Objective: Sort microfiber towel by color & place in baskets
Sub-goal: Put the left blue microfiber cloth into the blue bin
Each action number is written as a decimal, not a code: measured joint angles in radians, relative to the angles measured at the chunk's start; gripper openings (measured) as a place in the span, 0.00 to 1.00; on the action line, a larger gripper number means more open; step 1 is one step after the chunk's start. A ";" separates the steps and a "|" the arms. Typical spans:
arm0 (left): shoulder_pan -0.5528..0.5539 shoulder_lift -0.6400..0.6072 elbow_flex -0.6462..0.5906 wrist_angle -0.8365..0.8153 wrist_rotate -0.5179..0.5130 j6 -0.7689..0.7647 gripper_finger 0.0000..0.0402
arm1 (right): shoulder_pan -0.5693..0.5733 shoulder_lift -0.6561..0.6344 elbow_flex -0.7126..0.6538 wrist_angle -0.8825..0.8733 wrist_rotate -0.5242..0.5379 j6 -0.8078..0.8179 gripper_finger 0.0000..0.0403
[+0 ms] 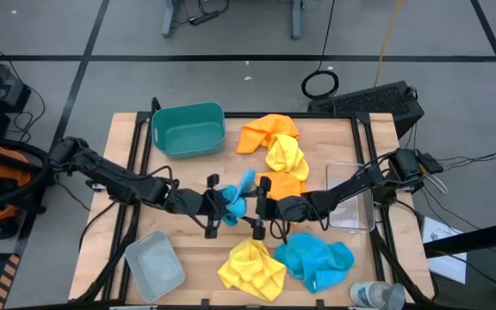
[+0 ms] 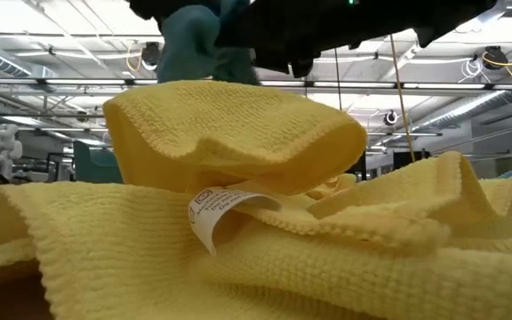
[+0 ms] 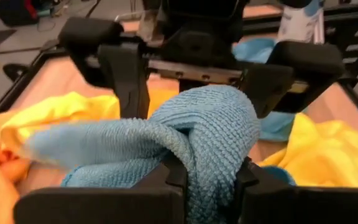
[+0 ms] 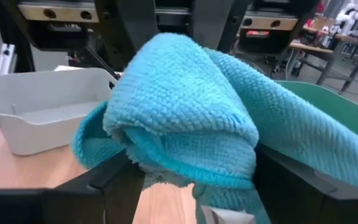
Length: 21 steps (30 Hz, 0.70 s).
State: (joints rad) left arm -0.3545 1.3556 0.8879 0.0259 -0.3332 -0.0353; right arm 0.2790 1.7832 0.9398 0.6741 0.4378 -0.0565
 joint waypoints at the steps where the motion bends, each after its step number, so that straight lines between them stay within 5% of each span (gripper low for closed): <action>1: -0.002 0.004 0.000 0.006 0.000 0.000 0.11 | 0.000 0.000 0.000 0.003 -0.006 -0.007 0.67; 7: -0.018 0.039 0.000 0.035 0.006 -0.008 0.13 | 0.014 0.002 -0.001 0.000 -0.012 -0.036 0.61; 17: -0.039 0.066 0.000 0.098 0.009 -0.011 0.39 | 0.019 0.001 -0.002 -0.035 -0.050 -0.065 0.15; 21: -0.069 0.060 0.000 0.079 0.010 -0.006 0.52 | 0.019 -0.019 -0.001 -0.086 -0.052 -0.067 0.07</action>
State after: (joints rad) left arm -0.4237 1.4156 0.8883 0.1047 -0.3230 -0.0417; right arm 0.2981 1.7640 0.9383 0.5885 0.3862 -0.1231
